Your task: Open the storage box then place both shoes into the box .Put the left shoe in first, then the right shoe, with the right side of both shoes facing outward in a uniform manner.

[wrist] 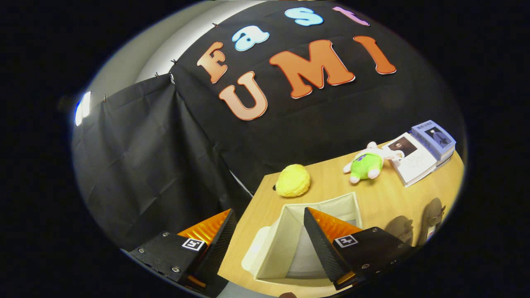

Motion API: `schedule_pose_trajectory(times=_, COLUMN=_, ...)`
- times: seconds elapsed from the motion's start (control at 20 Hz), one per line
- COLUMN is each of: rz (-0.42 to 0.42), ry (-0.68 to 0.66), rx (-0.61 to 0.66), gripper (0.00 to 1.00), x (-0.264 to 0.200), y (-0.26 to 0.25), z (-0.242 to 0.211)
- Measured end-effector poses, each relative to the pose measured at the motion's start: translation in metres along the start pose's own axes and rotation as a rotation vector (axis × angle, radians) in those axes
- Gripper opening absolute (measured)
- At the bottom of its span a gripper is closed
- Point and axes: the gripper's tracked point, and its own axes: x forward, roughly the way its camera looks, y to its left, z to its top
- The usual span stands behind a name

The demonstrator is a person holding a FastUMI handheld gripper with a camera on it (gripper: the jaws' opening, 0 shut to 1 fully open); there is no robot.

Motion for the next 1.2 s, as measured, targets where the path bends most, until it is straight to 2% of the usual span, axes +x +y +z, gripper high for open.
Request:
schedule_pose_trajectory(times=0.45, rz=-0.25, ry=-0.06, rx=-0.048, gripper=0.98, x=-0.042, y=-0.144, z=-0.004)
schedule_pose_trajectory(times=0.75, rz=-0.382, ry=-0.028, rx=-0.089, gripper=0.98, x=-0.065, y=-0.224, z=-0.04)
schedule_pose_trajectory(times=1.0, rz=-0.47, ry=0.0, rx=-0.146, gripper=0.98, x=-0.076, y=-0.269, z=-0.072)
schedule_pose_trajectory(times=1.2, rz=-0.495, ry=0.038, rx=-0.182, gripper=0.98, x=-0.076, y=-0.285, z=-0.102)
